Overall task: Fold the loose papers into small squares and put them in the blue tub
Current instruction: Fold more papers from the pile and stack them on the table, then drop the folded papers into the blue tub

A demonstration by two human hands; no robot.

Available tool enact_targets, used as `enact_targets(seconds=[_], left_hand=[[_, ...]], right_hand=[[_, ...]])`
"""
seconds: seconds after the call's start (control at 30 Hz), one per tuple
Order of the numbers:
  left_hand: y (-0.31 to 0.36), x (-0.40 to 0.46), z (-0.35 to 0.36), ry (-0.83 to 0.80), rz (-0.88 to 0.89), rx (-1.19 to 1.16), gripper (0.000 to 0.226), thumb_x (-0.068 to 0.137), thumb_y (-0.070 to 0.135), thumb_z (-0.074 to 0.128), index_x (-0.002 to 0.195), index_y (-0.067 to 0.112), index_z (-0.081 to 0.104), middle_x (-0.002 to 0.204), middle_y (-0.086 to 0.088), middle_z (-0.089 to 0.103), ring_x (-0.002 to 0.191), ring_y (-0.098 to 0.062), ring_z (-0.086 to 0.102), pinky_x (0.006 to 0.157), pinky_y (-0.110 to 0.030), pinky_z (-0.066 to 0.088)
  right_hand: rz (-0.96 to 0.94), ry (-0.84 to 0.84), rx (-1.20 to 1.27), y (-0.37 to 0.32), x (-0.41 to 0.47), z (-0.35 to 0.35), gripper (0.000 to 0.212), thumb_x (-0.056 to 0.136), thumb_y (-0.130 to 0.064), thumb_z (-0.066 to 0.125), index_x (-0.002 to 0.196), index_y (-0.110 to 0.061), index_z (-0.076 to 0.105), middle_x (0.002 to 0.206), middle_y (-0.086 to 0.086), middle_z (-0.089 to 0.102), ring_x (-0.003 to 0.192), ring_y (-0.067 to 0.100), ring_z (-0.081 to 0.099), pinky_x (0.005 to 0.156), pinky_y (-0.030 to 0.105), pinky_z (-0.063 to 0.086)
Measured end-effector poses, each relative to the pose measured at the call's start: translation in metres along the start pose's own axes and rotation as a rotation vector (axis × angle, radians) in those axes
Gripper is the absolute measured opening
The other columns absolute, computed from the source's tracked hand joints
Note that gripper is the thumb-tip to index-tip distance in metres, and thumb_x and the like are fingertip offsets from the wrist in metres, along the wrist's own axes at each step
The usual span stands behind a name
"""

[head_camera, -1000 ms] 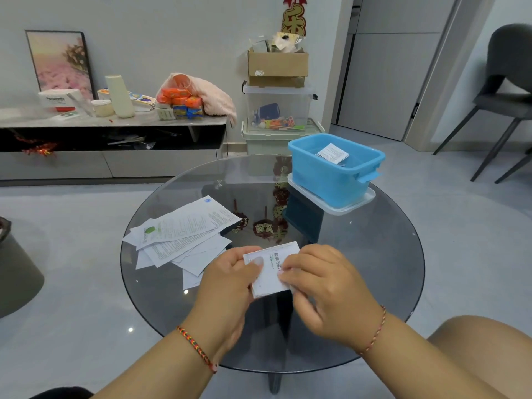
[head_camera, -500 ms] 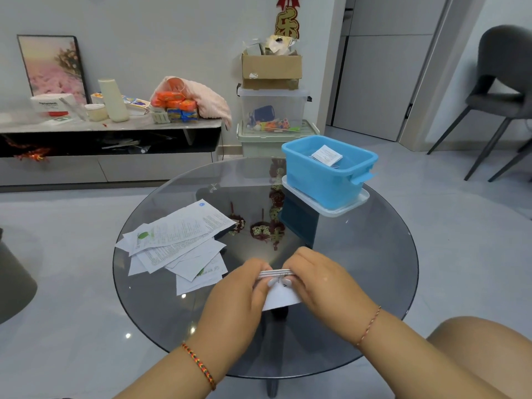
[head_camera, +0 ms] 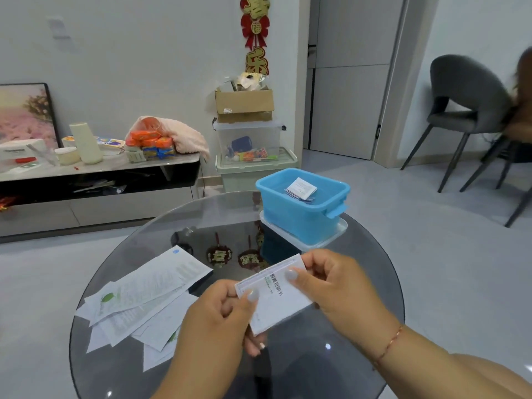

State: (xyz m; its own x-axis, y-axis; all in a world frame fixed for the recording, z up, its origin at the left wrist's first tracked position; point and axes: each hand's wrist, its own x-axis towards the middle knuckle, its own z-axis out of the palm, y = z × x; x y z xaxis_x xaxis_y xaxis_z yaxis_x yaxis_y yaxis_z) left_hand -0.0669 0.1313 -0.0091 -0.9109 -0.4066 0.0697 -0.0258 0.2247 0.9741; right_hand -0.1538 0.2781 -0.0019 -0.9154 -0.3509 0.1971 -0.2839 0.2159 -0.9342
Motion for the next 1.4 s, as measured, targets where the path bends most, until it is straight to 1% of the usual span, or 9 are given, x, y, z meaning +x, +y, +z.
enact_targets(seconds=[0.13,0.23,0.37,0.53,0.73,0.97,1.07,1.27,1.4], left_hand=[[0.015,0.026,0.007,0.029,0.023,0.006,0.016,0.091,0.020,0.059,0.076,0.014,0.061,0.056,-0.005,0.066,0.042,-0.014,0.053,0.044,-0.026,0.046],[0.023,0.048,0.011,0.007,0.170,0.205,0.010,0.088,0.032,0.060,0.079,0.030,0.061,0.064,0.005,0.065,0.051,-0.003,0.051,0.054,-0.026,0.048],[0.053,0.088,0.018,-0.021,0.378,0.320,0.013,0.085,0.031,0.062,0.073,0.036,0.059,0.061,0.005,0.058,0.052,-0.001,0.046,0.049,-0.015,0.037],[0.084,0.157,0.038,0.010,0.421,0.229,0.009,0.086,0.024,0.065,0.077,0.022,0.067,0.064,-0.009,0.064,0.047,-0.007,0.048,0.046,-0.028,0.046],[0.068,0.221,0.057,0.172,0.193,0.135,0.019,0.095,0.026,0.052,0.085,0.015,0.063,0.069,-0.005,0.064,0.053,-0.014,0.058,0.050,-0.027,0.050],[0.029,0.248,0.074,0.116,-0.017,0.149,0.008,0.091,0.023,0.057,0.099,0.021,0.057,0.080,-0.010,0.064,0.056,-0.019,0.059,0.058,-0.035,0.056],[0.022,0.251,0.074,0.153,0.042,0.206,0.006,0.091,0.025,0.056,0.096,0.024,0.060,0.083,-0.006,0.063,0.067,-0.019,0.061,0.066,-0.038,0.055],[0.024,0.261,0.066,0.138,0.271,0.406,0.025,0.097,0.029,0.041,0.086,0.027,0.064,0.091,0.010,0.055,0.081,-0.002,0.049,0.065,-0.027,0.036],[0.021,0.269,0.062,0.096,0.329,0.476,0.026,0.097,0.028,0.044,0.086,0.028,0.067,0.090,0.015,0.059,0.078,-0.002,0.051,0.064,-0.023,0.037]], right_hand=[[-0.032,-0.013,-0.108,-0.010,0.022,-0.019,0.009,0.081,-0.026,0.071,0.084,-0.019,0.066,0.080,0.006,0.068,0.064,0.011,0.055,0.062,0.026,0.049],[-0.192,-0.095,-0.412,-0.023,0.041,-0.039,0.018,0.081,-0.031,0.070,0.091,-0.040,0.058,0.081,-0.016,0.057,0.073,0.001,0.051,0.066,0.011,0.042],[-0.362,-0.148,-0.684,-0.049,0.074,-0.058,0.006,0.087,-0.031,0.062,0.083,-0.028,0.067,0.073,-0.020,0.054,0.075,-0.004,0.050,0.065,0.009,0.036],[-0.300,-0.154,-0.846,-0.066,0.141,-0.081,0.017,0.093,-0.029,0.054,0.087,-0.023,0.070,0.074,-0.009,0.057,0.064,0.006,0.047,0.056,0.013,0.036],[-0.024,-0.028,-0.602,-0.050,0.219,-0.095,0.025,0.092,-0.026,0.058,0.089,-0.005,0.071,0.067,0.003,0.056,0.053,0.012,0.042,0.047,0.015,0.036],[0.344,-0.296,-0.824,-0.007,0.278,-0.063,0.025,0.097,-0.029,0.049,0.092,-0.007,0.061,0.079,0.012,0.057,0.066,0.023,0.049,0.055,0.028,0.039],[0.428,-0.385,-0.885,0.001,0.289,-0.051,0.031,0.098,-0.034,0.045,0.086,-0.009,0.057,0.085,0.011,0.054,0.073,0.023,0.047,0.062,0.029,0.039],[0.218,-0.478,-1.342,0.010,0.293,-0.035,0.052,0.100,-0.040,0.035,0.057,-0.013,0.047,0.068,0.002,0.055,0.056,0.018,0.048,0.052,0.022,0.037],[0.116,-0.491,-1.424,0.019,0.287,-0.025,0.043,0.100,-0.039,0.036,0.087,-0.008,0.063,0.091,0.006,0.063,0.088,0.025,0.055,0.080,0.029,0.046]])
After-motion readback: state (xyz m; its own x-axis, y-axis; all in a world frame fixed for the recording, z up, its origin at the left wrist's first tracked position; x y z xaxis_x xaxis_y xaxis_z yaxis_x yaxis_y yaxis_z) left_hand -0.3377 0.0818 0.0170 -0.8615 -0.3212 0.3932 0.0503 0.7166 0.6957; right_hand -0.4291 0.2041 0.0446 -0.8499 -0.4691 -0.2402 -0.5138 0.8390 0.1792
